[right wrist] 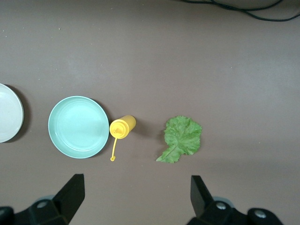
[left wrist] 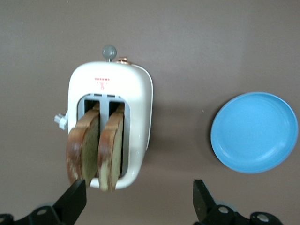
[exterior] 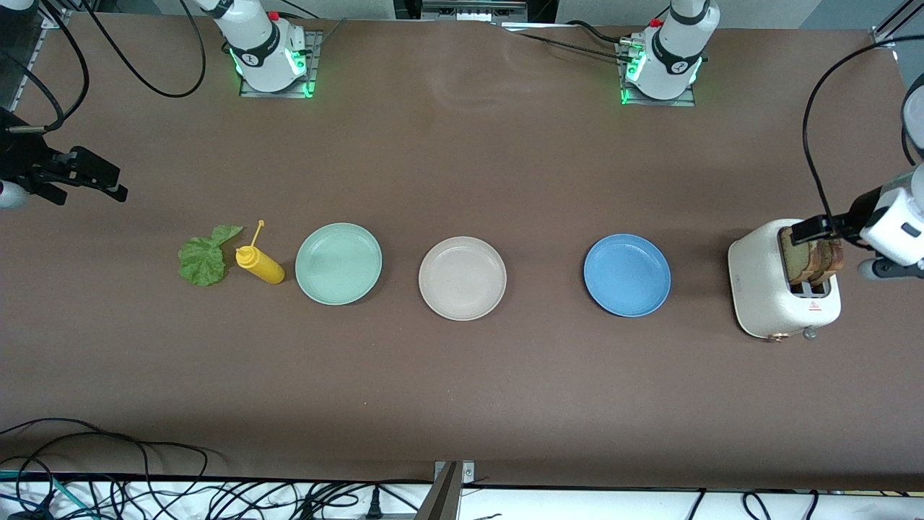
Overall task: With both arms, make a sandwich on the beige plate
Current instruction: 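Lower the left gripper onto a bread slice in the toaster and grasp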
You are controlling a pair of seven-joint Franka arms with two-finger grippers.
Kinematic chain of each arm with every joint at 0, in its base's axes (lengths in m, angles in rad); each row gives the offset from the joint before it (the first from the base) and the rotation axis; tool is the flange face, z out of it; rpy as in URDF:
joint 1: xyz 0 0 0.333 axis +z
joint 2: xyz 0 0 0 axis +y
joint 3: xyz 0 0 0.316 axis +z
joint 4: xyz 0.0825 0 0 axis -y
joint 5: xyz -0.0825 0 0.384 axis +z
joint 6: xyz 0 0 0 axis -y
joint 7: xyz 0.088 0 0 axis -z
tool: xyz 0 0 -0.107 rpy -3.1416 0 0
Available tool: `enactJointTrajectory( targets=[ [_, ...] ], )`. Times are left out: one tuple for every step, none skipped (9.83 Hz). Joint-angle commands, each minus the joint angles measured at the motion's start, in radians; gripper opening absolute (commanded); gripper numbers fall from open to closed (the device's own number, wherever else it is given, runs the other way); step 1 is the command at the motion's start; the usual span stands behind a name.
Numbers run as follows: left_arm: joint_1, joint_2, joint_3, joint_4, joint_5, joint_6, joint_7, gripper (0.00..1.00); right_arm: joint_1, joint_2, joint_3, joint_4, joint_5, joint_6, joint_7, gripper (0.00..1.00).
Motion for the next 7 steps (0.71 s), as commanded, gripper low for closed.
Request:
enactJointTrajectory(
  targets=[
    [0.021,0.023,-0.006,-0.033,-0.001,0.061,0.025,1.0,0.001,-0.006,0.001,0.007,0.003,-0.007,0.006,1.0],
    [0.021,0.039,-0.006,-0.034,0.001,0.072,0.025,1.0,0.001,-0.006,0.001,0.007,0.003,-0.007,0.006,1.0],
    [0.021,0.053,-0.006,-0.036,0.003,0.091,0.029,1.0,0.001,-0.006,0.001,0.007,0.003,-0.007,0.006,1.0],
    [0.024,0.066,-0.006,-0.034,0.001,0.096,0.058,1.0,0.001,-0.006,0.001,0.007,0.003,-0.007,0.006,1.0],
    [0.038,0.073,-0.006,-0.034,0.001,0.096,0.068,1.0,0.001,-0.006,0.001,0.007,0.003,-0.007,0.006,1.0],
    [0.039,0.085,-0.008,-0.036,0.001,0.096,0.091,1.0,0.001,-0.006,0.001,0.007,0.003,-0.009,0.006,1.0],
    [0.044,0.086,-0.008,-0.037,0.001,0.096,0.114,1.0,0.001,-0.005,0.001,0.007,0.003,-0.007,0.006,1.0]
  ],
)
